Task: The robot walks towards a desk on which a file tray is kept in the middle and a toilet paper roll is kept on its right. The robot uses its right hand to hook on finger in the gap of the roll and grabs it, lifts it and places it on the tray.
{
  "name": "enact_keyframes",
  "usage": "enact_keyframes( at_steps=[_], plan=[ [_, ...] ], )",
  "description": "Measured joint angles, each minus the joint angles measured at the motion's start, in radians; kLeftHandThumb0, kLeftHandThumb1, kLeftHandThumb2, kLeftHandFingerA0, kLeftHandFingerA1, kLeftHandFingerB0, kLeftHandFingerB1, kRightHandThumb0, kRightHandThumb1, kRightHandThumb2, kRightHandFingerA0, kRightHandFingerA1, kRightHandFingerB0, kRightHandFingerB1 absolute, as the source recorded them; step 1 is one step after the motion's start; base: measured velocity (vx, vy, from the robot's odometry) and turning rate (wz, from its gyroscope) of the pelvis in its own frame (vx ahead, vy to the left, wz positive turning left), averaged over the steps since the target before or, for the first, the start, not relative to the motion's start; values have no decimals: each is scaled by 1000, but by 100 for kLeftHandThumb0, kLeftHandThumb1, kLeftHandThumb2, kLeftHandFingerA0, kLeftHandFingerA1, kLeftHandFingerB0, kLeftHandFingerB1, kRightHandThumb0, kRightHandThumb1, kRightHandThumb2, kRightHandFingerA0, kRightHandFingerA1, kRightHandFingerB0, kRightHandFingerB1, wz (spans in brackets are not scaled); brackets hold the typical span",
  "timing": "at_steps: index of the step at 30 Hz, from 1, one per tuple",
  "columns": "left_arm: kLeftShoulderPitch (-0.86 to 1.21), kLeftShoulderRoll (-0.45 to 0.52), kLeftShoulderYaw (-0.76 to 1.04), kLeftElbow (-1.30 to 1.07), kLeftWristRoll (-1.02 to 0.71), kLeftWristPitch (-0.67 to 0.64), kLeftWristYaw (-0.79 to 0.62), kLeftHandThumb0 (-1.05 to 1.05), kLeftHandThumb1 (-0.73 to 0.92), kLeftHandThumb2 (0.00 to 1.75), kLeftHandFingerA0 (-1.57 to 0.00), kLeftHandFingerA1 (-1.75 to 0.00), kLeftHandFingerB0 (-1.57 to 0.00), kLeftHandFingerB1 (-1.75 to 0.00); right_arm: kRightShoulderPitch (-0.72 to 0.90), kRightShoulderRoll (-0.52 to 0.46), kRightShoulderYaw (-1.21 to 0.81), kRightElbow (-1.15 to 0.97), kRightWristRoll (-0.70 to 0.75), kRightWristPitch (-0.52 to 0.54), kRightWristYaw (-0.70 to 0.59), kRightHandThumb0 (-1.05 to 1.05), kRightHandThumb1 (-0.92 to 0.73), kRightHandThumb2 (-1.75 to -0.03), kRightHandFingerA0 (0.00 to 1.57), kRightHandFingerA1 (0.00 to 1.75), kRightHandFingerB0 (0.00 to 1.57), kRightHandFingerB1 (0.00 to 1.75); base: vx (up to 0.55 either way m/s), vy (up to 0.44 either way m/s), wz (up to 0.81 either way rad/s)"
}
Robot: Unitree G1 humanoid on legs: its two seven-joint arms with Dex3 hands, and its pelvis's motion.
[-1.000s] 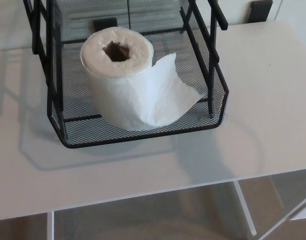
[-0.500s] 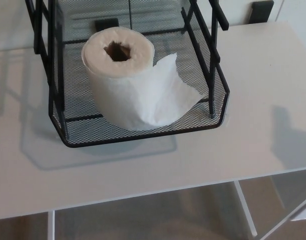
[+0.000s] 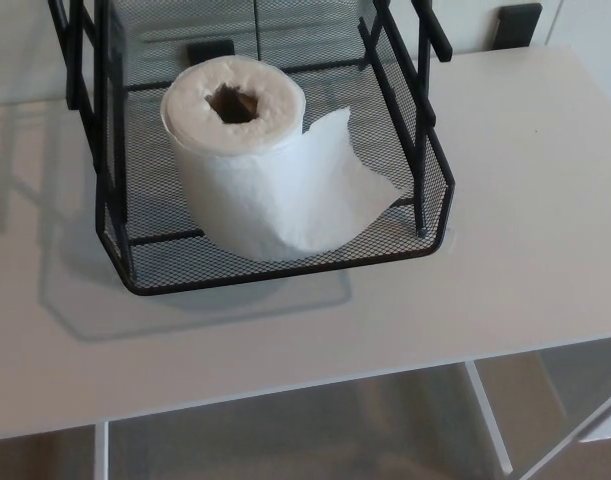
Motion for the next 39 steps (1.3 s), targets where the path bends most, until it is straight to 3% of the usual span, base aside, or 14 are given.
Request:
enact_keyframes(
  at_steps=[16,39],
  plan=[
    [0,0,0,0,0,0,7,-66,92,75,-32,-45,-27,-39,167,89,-108,109,0,-1,-226,-34,-77,-78,25,126,0,50,0,0,0],
    [-5,0,1,0,0,0,16,-66,92,75,-32,-45,-27,-39,201,117,-190,206,5,-4,-518,-34,-77,-78,25,126,0,50,0,0,0]
  ],
)
